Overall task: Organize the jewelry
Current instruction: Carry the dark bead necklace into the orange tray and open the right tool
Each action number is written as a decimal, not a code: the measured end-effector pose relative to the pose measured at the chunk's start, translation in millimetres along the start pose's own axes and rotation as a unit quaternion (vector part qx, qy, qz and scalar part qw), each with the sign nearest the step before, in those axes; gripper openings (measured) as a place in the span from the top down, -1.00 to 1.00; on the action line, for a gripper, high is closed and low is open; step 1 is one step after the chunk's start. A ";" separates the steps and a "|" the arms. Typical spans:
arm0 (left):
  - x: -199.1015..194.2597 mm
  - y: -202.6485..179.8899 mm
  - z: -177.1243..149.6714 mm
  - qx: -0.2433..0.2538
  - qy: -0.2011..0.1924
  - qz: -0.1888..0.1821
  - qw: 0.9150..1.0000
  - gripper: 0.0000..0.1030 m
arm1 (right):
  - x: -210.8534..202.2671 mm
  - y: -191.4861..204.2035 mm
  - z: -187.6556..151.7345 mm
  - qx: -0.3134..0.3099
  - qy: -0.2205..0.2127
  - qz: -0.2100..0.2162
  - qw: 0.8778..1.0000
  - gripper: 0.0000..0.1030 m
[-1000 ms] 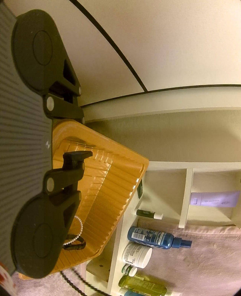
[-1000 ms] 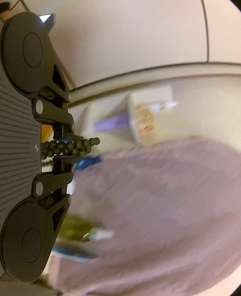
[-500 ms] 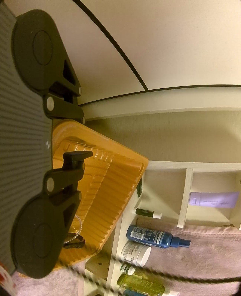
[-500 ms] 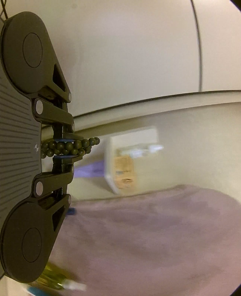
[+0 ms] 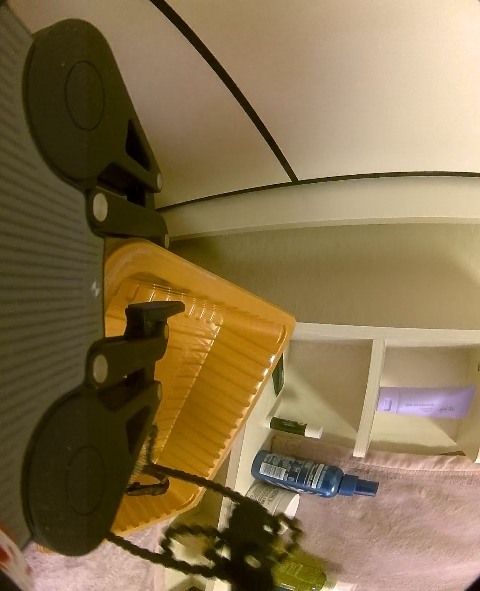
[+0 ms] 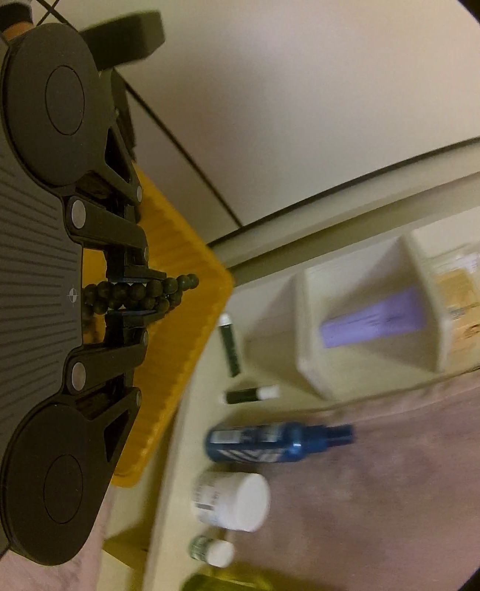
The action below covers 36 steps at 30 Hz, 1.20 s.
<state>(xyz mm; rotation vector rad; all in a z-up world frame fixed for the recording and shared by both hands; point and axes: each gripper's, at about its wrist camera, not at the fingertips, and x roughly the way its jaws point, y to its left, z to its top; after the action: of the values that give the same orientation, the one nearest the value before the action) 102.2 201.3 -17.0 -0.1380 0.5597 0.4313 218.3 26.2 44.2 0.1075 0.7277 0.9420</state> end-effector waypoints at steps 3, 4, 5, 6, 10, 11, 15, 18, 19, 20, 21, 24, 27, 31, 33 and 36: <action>0.0 0.6 -0.1 -0.001 0.001 0.001 1.000 0.73 | 10.5 -3.7 -8.9 0.007 0.016 -0.004 1.000 0.76; 0.3 0.8 -0.2 -0.001 0.001 0.001 1.000 0.74 | 15.4 -5.5 -11.7 0.009 0.024 -0.006 1.000 0.75; 0.5 1.0 0.0 -0.001 0.001 0.001 1.000 0.73 | 18.5 -6.4 -14.7 0.010 0.029 -0.008 0.999 0.75; 1.2 1.1 -0.1 -0.001 0.002 0.001 1.000 0.73 | 22.8 -8.0 -19.8 0.011 0.039 -0.012 0.999 0.75; 3.5 1.6 0.0 -0.002 0.003 0.002 1.000 0.73 | 34.3 -11.6 -36.3 0.012 0.064 -0.023 0.998 0.75; 3.9 1.4 -0.1 -0.002 0.003 0.002 1.000 0.73 | 36.0 -12.1 -39.2 0.011 0.068 -0.024 0.997 0.75; 5.6 0.9 0.0 -0.001 0.004 0.003 1.000 0.73 | 43.3 -14.3 -45.0 0.008 0.075 -0.029 0.997 0.75; 7.0 0.5 -0.4 -0.001 0.006 0.004 1.000 0.73 | 44.1 -15.7 -45.9 0.006 0.073 -0.032 0.997 0.60; 7.3 0.5 -0.7 -0.001 0.006 0.005 1.000 0.73 | 43.8 -16.2 -45.7 0.005 0.072 -0.034 0.997 0.38; 7.5 0.4 -0.8 -0.002 0.006 0.005 1.000 0.73 | 43.3 -16.4 -44.9 0.003 0.070 -0.037 0.997 0.12; 7.7 0.4 -0.8 -0.001 0.007 0.005 1.000 0.74 | 41.4 -16.8 -44.7 0.001 0.064 -0.039 0.997 0.03; 8.5 0.3 -1.2 -0.001 0.008 0.006 1.000 0.73 | 38.6 -17.3 -42.0 -0.003 0.059 -0.042 0.997 -0.05; 9.1 -0.1 -1.4 -0.001 0.007 0.006 1.000 0.73 | 36.6 -18.7 -40.9 -0.004 0.062 -0.044 0.997 -0.07; 9.1 0.1 -1.4 -0.002 0.008 0.006 1.000 0.73 | 33.1 -20.5 -42.0 -0.004 0.064 -0.049 0.997 -0.12; 9.4 0.0 -1.4 -0.001 0.008 0.007 1.000 0.73 | 30.5 -21.4 -43.5 -0.005 0.065 -0.053 0.996 -0.16; 9.9 -0.1 -2.0 0.000 0.009 0.007 1.000 0.74 | 26.6 -23.2 -46.3 -0.002 0.064 -0.056 0.996 -0.20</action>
<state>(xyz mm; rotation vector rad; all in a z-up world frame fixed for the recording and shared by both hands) 108.8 204.3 -24.0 -0.1384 0.5780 0.4443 216.1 22.5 -13.8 0.0026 0.8416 0.8483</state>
